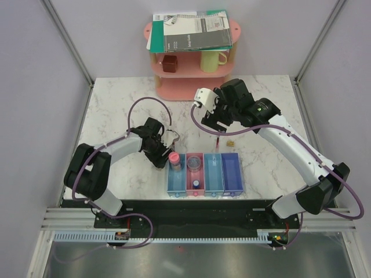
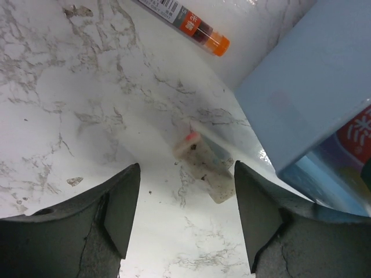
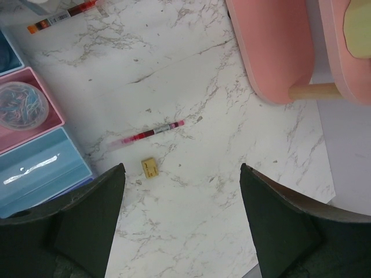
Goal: Sort the stationery into containers
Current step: Move the storage box to the center of the board, then pick up the stationery from the center of the board, then place the stationery in the storage box.
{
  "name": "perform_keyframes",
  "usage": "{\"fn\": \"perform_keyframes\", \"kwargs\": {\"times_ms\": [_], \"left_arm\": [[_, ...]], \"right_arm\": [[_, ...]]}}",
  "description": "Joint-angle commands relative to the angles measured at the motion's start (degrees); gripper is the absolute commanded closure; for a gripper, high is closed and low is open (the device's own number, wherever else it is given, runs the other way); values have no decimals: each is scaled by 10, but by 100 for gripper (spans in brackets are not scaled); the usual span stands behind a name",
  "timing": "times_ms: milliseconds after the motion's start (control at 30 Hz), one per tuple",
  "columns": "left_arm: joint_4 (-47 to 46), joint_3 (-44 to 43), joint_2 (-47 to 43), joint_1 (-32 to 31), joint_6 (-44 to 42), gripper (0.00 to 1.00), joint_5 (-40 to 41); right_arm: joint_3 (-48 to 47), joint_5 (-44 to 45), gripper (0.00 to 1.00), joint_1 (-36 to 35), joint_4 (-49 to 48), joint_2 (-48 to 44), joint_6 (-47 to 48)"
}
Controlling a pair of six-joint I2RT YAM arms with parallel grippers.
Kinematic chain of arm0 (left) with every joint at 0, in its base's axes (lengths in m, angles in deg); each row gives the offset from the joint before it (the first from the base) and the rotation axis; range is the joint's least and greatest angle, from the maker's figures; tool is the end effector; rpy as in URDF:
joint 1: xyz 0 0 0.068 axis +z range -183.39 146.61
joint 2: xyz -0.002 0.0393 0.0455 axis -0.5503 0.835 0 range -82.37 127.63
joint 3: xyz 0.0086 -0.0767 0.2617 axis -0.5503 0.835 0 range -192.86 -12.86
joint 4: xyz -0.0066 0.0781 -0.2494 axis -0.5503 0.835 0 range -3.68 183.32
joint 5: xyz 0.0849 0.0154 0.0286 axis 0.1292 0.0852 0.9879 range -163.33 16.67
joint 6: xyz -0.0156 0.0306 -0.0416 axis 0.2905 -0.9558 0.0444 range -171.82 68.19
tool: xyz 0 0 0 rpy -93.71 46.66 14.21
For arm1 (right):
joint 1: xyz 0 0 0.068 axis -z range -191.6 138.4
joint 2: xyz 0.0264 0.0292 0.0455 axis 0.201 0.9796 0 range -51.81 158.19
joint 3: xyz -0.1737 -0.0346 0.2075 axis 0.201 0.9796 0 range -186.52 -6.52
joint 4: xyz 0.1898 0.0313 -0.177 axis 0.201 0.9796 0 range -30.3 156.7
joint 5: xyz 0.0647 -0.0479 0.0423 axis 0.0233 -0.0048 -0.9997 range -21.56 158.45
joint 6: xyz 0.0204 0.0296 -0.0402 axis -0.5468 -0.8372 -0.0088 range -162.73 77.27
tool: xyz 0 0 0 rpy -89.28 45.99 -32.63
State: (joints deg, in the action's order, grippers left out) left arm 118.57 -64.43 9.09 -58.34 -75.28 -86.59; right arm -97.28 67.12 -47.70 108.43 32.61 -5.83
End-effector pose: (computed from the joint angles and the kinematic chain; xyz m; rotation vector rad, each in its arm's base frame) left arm 0.2564 -0.1282 0.1630 1.2011 2.5461 -0.3329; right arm 0.2517 0.1846 0.3890 -1.3841 1.8502 0.0195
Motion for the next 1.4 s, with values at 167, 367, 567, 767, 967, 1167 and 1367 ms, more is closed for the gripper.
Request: {"fn": "perform_keyframes", "kwargs": {"times_ms": [167,367,567,767,967,1167,1367], "left_arm": [[-41,2,29,-16,11,63,24],[-42,5,32,-16,9,92,25],[-43,12,-11,-14,-9,98,53],[-26,-32,-97,4,-34,98,96],[19,-120,-163,9,-85,98,97],[108,-236,-182,-18,-109,98,37],[117,-308,-141,-110,-107,98,35]], "right_arm": [[-38,4,12,2,6,-19,-1],[-37,5,12,3,8,-19,0],[-40,10,12,3,8,-17,4],[-30,21,11,3,6,-16,8],[4,26,11,18,-17,-16,-8],[49,28,11,41,-38,-20,-24],[85,46,11,77,-62,-23,-48]]}}
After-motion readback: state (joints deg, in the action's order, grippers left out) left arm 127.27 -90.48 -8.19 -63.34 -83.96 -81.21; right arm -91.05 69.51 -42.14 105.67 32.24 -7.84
